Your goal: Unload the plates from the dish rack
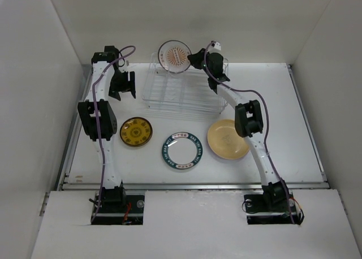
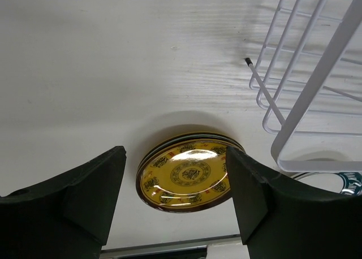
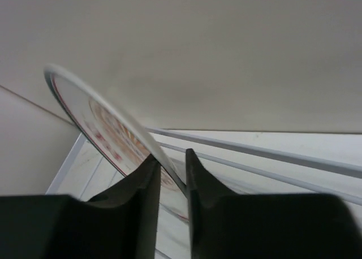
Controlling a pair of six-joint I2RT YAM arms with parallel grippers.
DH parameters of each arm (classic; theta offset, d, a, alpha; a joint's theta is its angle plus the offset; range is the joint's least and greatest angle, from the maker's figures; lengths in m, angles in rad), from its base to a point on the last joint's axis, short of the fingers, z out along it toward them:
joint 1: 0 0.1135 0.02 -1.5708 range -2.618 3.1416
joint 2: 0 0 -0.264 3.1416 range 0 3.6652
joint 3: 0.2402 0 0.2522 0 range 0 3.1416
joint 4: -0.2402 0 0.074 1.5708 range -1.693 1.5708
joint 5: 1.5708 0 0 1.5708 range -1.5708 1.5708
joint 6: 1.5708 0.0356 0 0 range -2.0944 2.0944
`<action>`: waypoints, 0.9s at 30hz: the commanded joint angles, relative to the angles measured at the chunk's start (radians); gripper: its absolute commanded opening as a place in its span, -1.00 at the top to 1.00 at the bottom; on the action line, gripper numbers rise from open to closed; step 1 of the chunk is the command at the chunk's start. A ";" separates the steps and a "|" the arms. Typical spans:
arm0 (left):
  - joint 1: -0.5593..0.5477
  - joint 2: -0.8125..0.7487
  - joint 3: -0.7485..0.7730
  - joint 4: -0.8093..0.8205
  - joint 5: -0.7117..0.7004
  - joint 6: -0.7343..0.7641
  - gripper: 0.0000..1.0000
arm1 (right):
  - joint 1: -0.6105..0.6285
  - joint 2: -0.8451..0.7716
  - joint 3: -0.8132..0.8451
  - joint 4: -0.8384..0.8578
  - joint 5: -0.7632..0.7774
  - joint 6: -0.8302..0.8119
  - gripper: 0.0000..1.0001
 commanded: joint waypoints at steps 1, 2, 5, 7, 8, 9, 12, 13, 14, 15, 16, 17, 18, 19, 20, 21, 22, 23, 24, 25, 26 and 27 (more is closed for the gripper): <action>0.005 -0.032 0.010 -0.019 -0.003 -0.001 -0.37 | 0.002 -0.010 0.001 0.035 -0.001 0.018 0.63; 0.005 -0.032 0.001 -0.019 -0.003 0.010 -0.37 | 0.002 -0.040 -0.014 0.035 -0.001 0.018 0.71; 0.005 -0.032 -0.011 -0.028 0.008 0.010 -0.37 | 0.002 -0.112 -0.104 0.069 -0.001 -0.055 0.94; 0.005 -0.032 -0.022 -0.028 0.008 0.021 -0.37 | 0.002 -0.185 -0.141 0.069 -0.001 -0.133 0.97; 0.005 -0.032 -0.033 -0.028 0.008 0.021 -0.37 | 0.002 -0.206 -0.167 0.069 0.008 -0.156 1.00; 0.005 -0.032 -0.033 -0.028 0.008 0.021 -0.37 | 0.002 -0.247 -0.178 0.069 0.008 -0.183 1.00; 0.005 -0.041 -0.033 -0.028 0.018 0.021 -0.37 | 0.002 -0.301 -0.198 0.069 0.048 -0.253 1.00; 0.005 -0.042 -0.033 -0.028 0.029 0.021 -0.37 | 0.002 -0.336 -0.198 0.069 0.048 -0.262 1.00; 0.005 -0.042 -0.022 -0.028 0.043 0.021 -0.37 | 0.002 -0.353 -0.207 0.069 0.048 -0.275 1.00; 0.005 -0.042 -0.022 -0.028 0.043 0.021 -0.37 | 0.002 -0.372 -0.208 0.069 0.035 -0.275 1.00; 0.005 -0.042 -0.013 -0.028 0.055 0.021 -0.37 | 0.002 -0.416 -0.221 0.069 0.022 -0.275 1.00; 0.005 -0.042 -0.002 -0.028 0.055 0.021 -0.37 | 0.002 -0.442 -0.232 0.069 0.007 -0.275 1.00; 0.005 -0.051 -0.002 -0.028 0.055 0.021 -0.37 | 0.002 -0.470 -0.247 0.057 -0.005 -0.264 1.00; 0.005 -0.051 -0.002 -0.028 0.055 0.021 -0.37 | 0.002 -0.499 -0.276 0.033 -0.027 -0.264 1.00; 0.005 -0.063 -0.002 -0.028 0.055 0.021 -0.37 | 0.002 -0.559 -0.293 -0.042 -0.044 -0.253 1.00; 0.005 -0.080 -0.016 -0.028 0.055 0.021 -0.37 | 0.002 -0.594 -0.315 -0.084 -0.059 -0.253 1.00; 0.005 -0.089 -0.016 -0.028 0.046 0.021 -0.37 | 0.002 -0.628 -0.342 -0.128 -0.108 -0.253 1.00; 0.005 -0.101 -0.033 -0.028 0.046 0.021 -0.37 | 0.002 -0.700 -0.408 -0.218 -0.139 -0.253 1.00; 0.005 -0.124 -0.051 -0.028 0.028 0.031 -0.37 | 0.002 -0.735 -0.445 -0.262 -0.177 -0.253 1.00; 0.005 -0.137 -0.051 -0.028 0.003 0.031 -0.37 | 0.002 -0.770 -0.483 -0.303 -0.261 -0.253 1.00; 0.005 -0.149 -0.066 -0.028 -0.014 0.031 -0.37 | 0.002 -0.806 -0.564 -0.348 -0.306 -0.253 1.00; 0.005 -0.172 -0.079 -0.028 -0.029 0.031 -0.37 | 0.002 -0.871 -0.606 -0.432 -0.350 -0.253 1.00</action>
